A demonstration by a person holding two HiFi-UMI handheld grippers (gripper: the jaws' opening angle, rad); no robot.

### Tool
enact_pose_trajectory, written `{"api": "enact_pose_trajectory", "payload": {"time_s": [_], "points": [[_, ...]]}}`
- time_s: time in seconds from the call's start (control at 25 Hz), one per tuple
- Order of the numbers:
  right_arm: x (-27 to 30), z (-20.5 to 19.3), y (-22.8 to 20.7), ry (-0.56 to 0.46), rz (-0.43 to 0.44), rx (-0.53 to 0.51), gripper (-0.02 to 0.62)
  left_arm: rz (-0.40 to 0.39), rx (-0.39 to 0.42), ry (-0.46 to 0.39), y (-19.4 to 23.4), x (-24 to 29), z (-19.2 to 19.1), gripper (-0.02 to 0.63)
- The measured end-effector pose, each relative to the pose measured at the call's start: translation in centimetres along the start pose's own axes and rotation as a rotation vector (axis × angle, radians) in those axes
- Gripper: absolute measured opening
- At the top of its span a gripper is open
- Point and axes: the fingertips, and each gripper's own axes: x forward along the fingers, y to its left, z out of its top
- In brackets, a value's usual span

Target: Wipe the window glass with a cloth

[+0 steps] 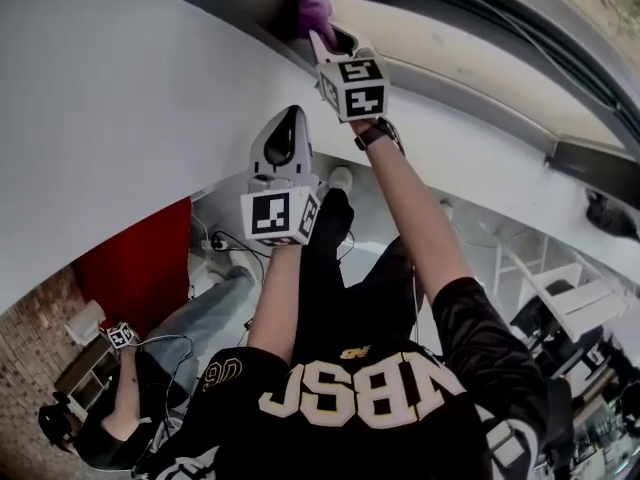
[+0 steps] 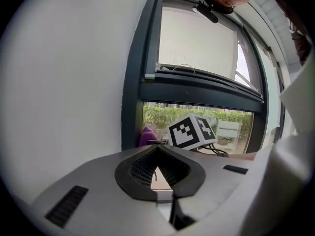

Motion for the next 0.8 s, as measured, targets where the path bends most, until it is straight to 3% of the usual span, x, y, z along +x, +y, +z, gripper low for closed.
{"api": "enact_pose_trajectory", "payload": {"time_s": [0.12, 0.24, 0.52, 0.8], "points": [[-3.1, -0.2, -4.8, -0.02, -0.107, 0.068, 0.078, -0.029, -0.021, 0.004, -1.6, 0.6, -0.2, 0.014], [-9.5, 0.4, -11.2, -0.072, -0.256, 0.084, 0.078, -0.093, -0.062, 0.037, -6.0, 2.0, -1.6, 0.014], [-25.2, 0.2, -24.9, -0.104, -0.462, 0.08, 0.078, -0.29, -0.098, 0.074, -22.9, 4.9, -4.0, 0.014], [-44.7, -1.7, -42.1, -0.179, -0.821, 0.208, 0.078, -0.456, -0.131, 0.092, -38.8, 6.0, -6.4, 0.014]]}}
